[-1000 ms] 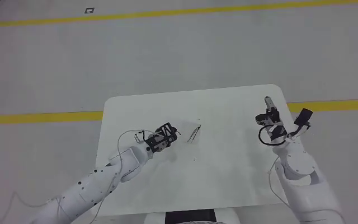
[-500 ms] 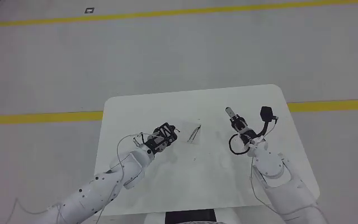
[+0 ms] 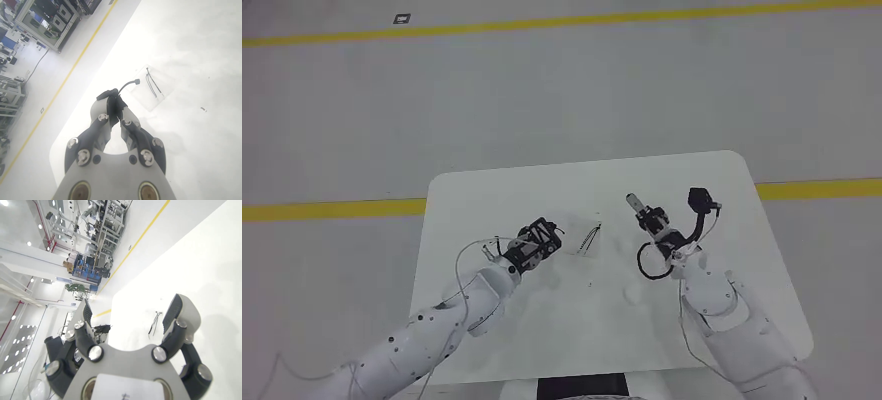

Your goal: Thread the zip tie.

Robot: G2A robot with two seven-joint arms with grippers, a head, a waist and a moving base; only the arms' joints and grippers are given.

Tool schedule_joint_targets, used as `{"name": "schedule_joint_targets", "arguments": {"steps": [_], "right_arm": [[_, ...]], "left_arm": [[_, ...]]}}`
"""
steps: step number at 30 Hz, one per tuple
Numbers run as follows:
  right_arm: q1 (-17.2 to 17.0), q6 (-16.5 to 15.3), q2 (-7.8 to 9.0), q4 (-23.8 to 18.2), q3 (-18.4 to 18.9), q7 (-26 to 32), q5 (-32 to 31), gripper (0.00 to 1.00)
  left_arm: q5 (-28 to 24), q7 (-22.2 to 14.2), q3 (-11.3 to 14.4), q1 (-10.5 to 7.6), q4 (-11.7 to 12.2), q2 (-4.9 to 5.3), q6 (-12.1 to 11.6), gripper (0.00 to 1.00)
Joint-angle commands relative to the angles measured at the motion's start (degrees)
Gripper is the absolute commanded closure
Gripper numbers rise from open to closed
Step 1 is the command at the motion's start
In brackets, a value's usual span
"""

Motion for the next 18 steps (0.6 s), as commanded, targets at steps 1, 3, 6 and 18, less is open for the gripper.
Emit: {"name": "schedule_joint_targets", "arguments": {"steps": [1,3,6,18], "right_arm": [[1.2,0.9,-0.38,0.5,-2.5,0.4,-1.2,0.00],[2.3,1.9,-0.83,1.5,-4.6,0.4,-1.7,0.00],[3.7,3.3,-1.35,2.9,-6.3,-0.1,-1.8,0.00],[4.2,2.6,-1.71,3.9,-7.1,1.5,0.1,0.00]], "left_arm": [[0.7,-0.7,0.1,-0.03,0.0,-0.35,0.8,1.00],[1.2,-1.0,0.2,0.17,-0.1,-0.65,1.4,1.00],[1.8,-1.3,-0.1,0.66,0.1,-0.89,2.4,1.00],[1.8,-0.8,-0.4,0.90,0.3,-1.03,2.3,1.00]]}}
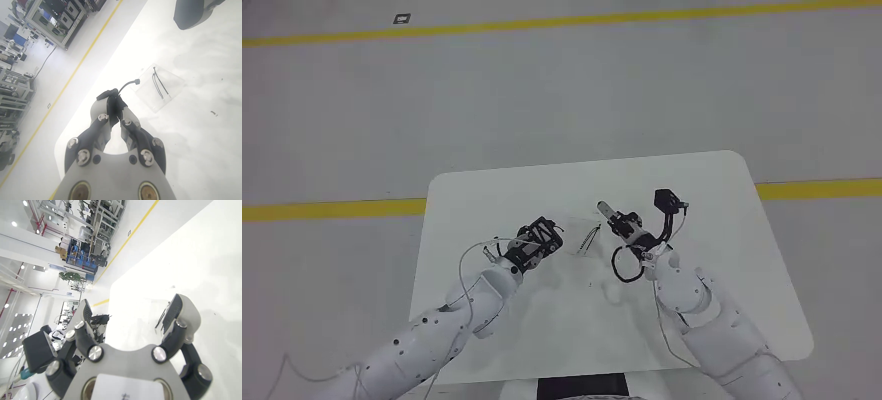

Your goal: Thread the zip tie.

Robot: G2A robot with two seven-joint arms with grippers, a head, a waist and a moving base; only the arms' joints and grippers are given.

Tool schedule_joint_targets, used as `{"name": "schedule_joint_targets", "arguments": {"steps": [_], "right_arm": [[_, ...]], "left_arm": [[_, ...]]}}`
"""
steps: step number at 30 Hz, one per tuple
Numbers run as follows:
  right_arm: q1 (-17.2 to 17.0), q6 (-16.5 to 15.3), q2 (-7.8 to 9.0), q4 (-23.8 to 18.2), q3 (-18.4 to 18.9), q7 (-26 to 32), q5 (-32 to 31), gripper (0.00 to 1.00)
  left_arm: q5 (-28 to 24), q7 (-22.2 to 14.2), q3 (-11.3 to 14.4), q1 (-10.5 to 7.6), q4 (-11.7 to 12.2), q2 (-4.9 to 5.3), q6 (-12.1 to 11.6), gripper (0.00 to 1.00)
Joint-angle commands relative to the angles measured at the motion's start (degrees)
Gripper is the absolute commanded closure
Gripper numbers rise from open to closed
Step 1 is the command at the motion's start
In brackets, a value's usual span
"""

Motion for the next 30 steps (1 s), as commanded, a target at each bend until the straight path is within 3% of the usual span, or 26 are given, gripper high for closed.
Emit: {"name": "schedule_joint_targets", "arguments": {"steps": [1,6,11,22,30], "right_arm": [[0.0,-0.5,-0.08,0.4,0.0,3.6,3.3,0.00],[2.3,1.6,0.04,3.3,1.7,20.7,16.4,0.00],[4.2,5.0,0.19,6.2,2.8,30.3,24.0,0.00],[4.4,5.2,0.10,6.8,2.7,31.5,26.5,0.00],[7.3,6.0,-0.85,11.1,0.7,36.6,37.6,0.00]], "left_arm": [[0.0,0.4,-0.2,0.12,0.3,-0.15,-0.2,1.00],[0.4,0.3,-0.6,0.37,0.7,-0.64,-0.3,1.00],[0.8,0.1,-1.1,0.73,0.8,-1.07,-0.1,1.00],[1.5,0.1,-1.4,0.94,0.8,-1.23,0.3,1.00],[1.5,0.3,-1.9,1.44,1.7,-1.83,-0.4,1.00]]}}
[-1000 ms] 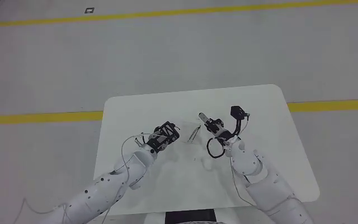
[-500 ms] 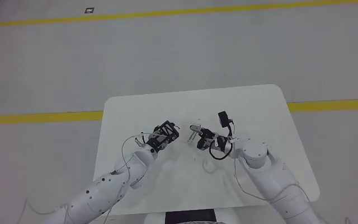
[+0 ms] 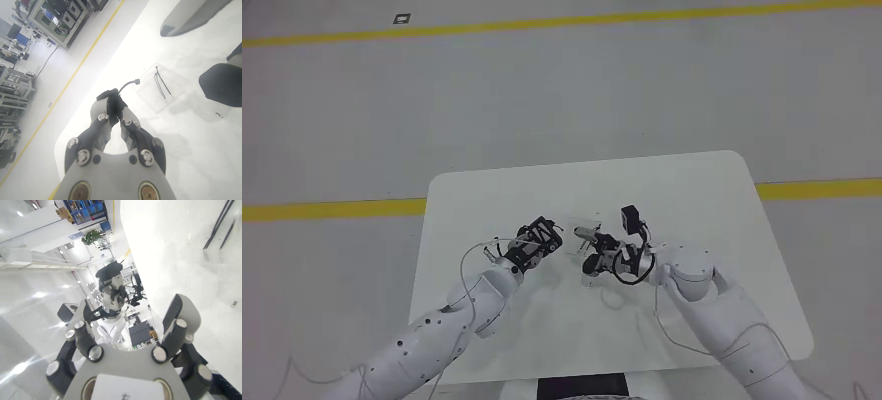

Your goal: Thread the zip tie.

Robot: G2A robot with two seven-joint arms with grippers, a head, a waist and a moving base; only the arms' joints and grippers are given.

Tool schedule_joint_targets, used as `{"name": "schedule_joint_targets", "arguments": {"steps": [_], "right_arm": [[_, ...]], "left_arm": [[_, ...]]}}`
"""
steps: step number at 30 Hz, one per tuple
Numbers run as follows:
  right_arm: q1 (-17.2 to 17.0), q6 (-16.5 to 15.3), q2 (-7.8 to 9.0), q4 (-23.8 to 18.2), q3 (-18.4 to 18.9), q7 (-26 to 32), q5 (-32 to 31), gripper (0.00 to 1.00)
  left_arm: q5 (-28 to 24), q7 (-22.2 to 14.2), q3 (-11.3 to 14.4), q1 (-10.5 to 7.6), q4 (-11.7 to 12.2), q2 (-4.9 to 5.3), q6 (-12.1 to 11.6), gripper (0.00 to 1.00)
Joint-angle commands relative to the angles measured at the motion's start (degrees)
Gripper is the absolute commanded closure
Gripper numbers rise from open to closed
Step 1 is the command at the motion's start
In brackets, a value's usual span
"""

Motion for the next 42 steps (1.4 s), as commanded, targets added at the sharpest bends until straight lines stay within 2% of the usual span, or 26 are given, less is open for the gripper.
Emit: {"name": "schedule_joint_targets", "arguments": {"steps": [1,9,12,16,23,30,31,32,33,34,38,42], "right_arm": [[0.3,-0.4,-0.06,0.3,-0.2,0.6,0.9,0.00],[0.0,-1.1,-0.16,0.3,-0.4,-0.5,1.4,0.00],[0.4,-1.2,-0.33,1.3,-0.6,-1.1,3.1,0.00],[0.8,-3.2,-0.45,2.2,-0.6,-0.7,4.8,0.00],[0.6,-3.2,-0.46,2.2,-0.7,-1.1,4.6,0.00],[2.0,-0.7,-0.86,3.6,-2.4,-4.2,4.3,0.00],[2.2,-0.8,-0.92,3.8,-2.6,-4.4,4.5,0.18],[2.3,-0.9,-0.97,4.0,-2.8,-4.5,4.6,0.46],[2.4,-1.5,-1.02,4.1,-2.8,-4.7,4.8,0.53],[2.4,-2.4,-1.08,4.2,-2.9,-5.1,4.7,0.59],[2.3,-4.6,-1.22,4.3,-3.3,-6.2,4.5,0.71],[2.3,-5.6,-1.34,4.2,-3.8,-7.2,4.0,0.77]], "left_arm": [[0.2,-0.5,-0.2,0.08,0.0,-0.14,-0.3,1.00],[0.4,-0.6,-0.3,0.11,0.0,-0.18,-0.2,1.00],[-0.3,0.3,-0.4,0.28,0.4,-0.37,-1.1,1.00],[0.4,0.1,-0.8,0.26,1.2,-0.67,-1.6,1.00],[0.9,0.0,-0.8,0.22,1.1,-0.72,-1.4,1.00],[0.9,0.0,-0.8,0.22,1.1,-0.72,-1.4,1.00],[0.9,0.0,-0.8,0.22,1.1,-0.72,-1.4,1.00],[0.9,0.0,-0.8,0.22,1.1,-0.72,-1.4,1.00],[0.9,0.0,-0.8,0.22,1.1,-0.72,-1.4,1.00],[0.9,0.0,-0.8,0.22,1.1,-0.72,-1.4,1.00],[0.9,0.0,-0.8,0.22,1.1,-0.72,-1.4,1.00],[0.9,0.0,-0.8,0.22,1.1,-0.72,-1.4,1.00]]}}
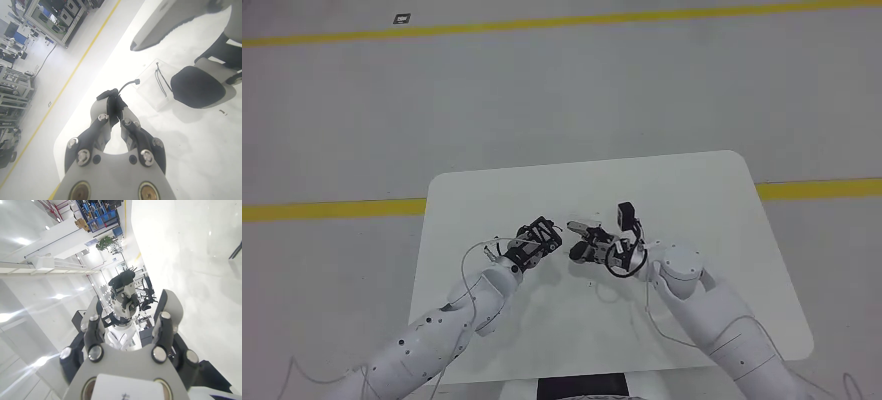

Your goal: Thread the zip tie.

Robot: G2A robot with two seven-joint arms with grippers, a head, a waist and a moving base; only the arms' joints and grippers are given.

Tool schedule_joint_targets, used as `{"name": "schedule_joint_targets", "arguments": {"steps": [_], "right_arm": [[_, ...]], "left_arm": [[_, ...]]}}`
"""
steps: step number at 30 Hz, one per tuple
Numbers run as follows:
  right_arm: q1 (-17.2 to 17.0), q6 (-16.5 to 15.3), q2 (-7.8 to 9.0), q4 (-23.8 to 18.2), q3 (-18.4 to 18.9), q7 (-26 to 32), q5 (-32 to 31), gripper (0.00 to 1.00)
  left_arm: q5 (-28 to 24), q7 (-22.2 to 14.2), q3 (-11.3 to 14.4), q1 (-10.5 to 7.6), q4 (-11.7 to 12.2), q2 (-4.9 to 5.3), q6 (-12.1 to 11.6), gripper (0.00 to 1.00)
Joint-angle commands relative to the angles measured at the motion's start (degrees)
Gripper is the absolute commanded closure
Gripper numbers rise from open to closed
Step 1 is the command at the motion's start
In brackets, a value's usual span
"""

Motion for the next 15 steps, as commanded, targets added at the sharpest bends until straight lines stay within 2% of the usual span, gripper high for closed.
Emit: {"name": "schedule_joint_targets", "arguments": {"steps": [1,5,9,12,15], "right_arm": [[0.0,-0.3,-0.06,-0.1,-0.3,-0.4,-0.3,0.79],[0.2,-1.7,-0.21,-0.1,-0.8,-1.5,-1.0,0.87],[0.0,-3.8,-0.35,-0.4,-1.1,-2.6,-1.6,0.86],[0.0,-4.3,-0.43,-0.6,-1.2,-3.2,-1.7,0.86],[0.0,-4.6,-0.52,-0.6,-1.4,-3.5,-1.8,0.82]], "left_arm": [[0.0,0.0,0.0,0.00,0.0,0.00,0.0,1.00],[0.0,0.0,0.0,0.00,0.0,0.00,0.0,1.00],[0.0,0.0,0.0,0.00,0.0,0.00,0.0,1.00],[0.0,0.0,0.0,0.00,0.0,0.00,0.0,1.00],[0.0,0.0,0.0,0.00,0.0,0.00,0.0,1.00]]}}
